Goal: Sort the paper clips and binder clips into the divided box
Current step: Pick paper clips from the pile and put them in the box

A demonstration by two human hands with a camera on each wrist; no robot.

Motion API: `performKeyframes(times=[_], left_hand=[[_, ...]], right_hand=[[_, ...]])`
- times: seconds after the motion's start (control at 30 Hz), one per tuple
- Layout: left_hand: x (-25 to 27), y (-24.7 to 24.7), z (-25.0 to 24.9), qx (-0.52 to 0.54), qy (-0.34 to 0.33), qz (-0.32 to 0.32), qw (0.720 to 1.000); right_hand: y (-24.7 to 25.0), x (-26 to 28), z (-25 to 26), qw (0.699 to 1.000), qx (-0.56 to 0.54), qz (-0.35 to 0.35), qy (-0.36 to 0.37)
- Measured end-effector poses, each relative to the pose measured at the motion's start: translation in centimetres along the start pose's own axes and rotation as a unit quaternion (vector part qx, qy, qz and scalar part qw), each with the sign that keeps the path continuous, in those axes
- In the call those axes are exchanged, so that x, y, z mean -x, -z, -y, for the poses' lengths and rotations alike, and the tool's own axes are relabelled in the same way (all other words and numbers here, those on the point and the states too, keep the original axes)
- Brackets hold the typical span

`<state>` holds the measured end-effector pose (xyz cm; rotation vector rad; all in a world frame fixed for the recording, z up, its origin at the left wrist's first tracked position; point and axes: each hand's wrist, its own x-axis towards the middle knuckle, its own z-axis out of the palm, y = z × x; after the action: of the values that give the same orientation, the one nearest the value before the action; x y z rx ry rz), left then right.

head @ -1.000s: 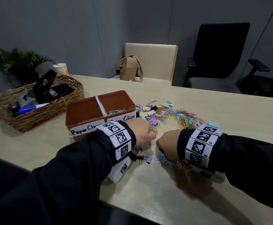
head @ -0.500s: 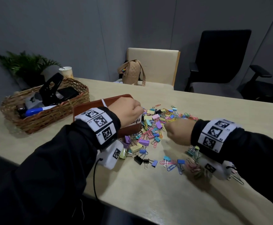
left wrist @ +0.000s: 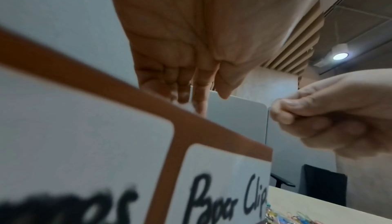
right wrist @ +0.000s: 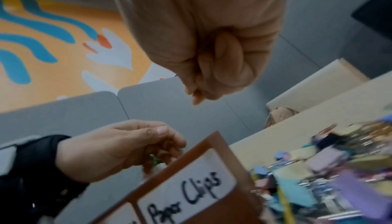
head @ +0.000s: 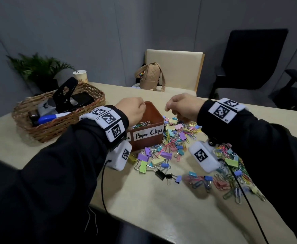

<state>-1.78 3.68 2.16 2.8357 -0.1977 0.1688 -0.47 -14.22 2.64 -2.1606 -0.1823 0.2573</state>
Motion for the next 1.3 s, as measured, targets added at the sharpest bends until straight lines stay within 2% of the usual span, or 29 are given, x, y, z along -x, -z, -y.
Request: performKeyframes(times=[0.1,0.13,0.23,0.3,0.43,0.5,0.57,0.63,0.67,0.73,0.8,0.9,1.07,1.13,1.3], left_hand=[[1.6,0.7,0.0,-0.005,-0.019,-0.028,0.999],[2.3,0.8,-0.1,-0.007,-0.025,-0.020,0.999],[4.3,0.2,-0.2,-0.008,-0.031,0.076,0.997],[5.0,-0.7,-0.1,-0.028,-0.043,0.118,0.992],[5.1,-2.3,-0.4,-0.021,-0.064,0.150,0.986],[4.9,-3.2,-0.5,-0.024,-0.069,0.176,0.982],[4.7,-4.0,-0.6,-0.041,-0.077,0.187,0.978],[4.6,-4.6,-0.9,-0.063,-0.090,0.187,0.976],[4.5,-4.7,-0.9,-0.079,-0.096,0.188,0.974],[4.3,-4.8,-1.0,-0.104,-0.100,0.197,0.970],[4.2,-4.8,-1.0,-0.107,-0.093,0.207,0.968],[4.2,-4.9,-0.9,-0.110,-0.086,0.211,0.967],[4.2,-5.4,-0.6,-0.096,-0.066,0.191,0.975],[4.1,-5.6,-0.5,-0.080,-0.070,0.175,0.979],[3.9,-5.8,-0.7,-0.101,-0.073,0.203,0.971]], right_hand=[[-1.3,-0.6,1.2,0.999,-0.036,0.026,0.001],[-1.8,-0.9,1.5,0.999,-0.036,0.025,0.006],[-3.0,-1.8,1.8,0.999,0.005,-0.014,0.031],[-3.7,-2.4,1.8,0.996,0.043,-0.037,0.071],[-4.7,-2.4,1.2,0.986,0.075,0.009,0.146],[-4.4,-2.0,0.6,0.974,0.106,-0.029,0.197],[-3.7,-1.5,-0.3,0.957,0.104,-0.108,0.247],[-2.4,-1.2,-1.5,0.948,0.117,-0.162,0.248],[-1.8,-1.1,-2.2,0.951,0.149,-0.153,0.225],[-0.7,-0.4,-3.3,0.949,0.265,-0.043,0.164],[-0.6,0.5,-4.2,0.915,0.367,0.088,0.145],[-2.1,1.9,-4.6,0.882,0.405,0.191,0.148],[-4.4,2.7,-4.5,0.857,0.443,0.213,0.154],[-4.2,3.0,-4.3,0.857,0.441,0.221,0.148],[-2.6,3.4,-5.3,0.856,0.439,0.239,0.130]])
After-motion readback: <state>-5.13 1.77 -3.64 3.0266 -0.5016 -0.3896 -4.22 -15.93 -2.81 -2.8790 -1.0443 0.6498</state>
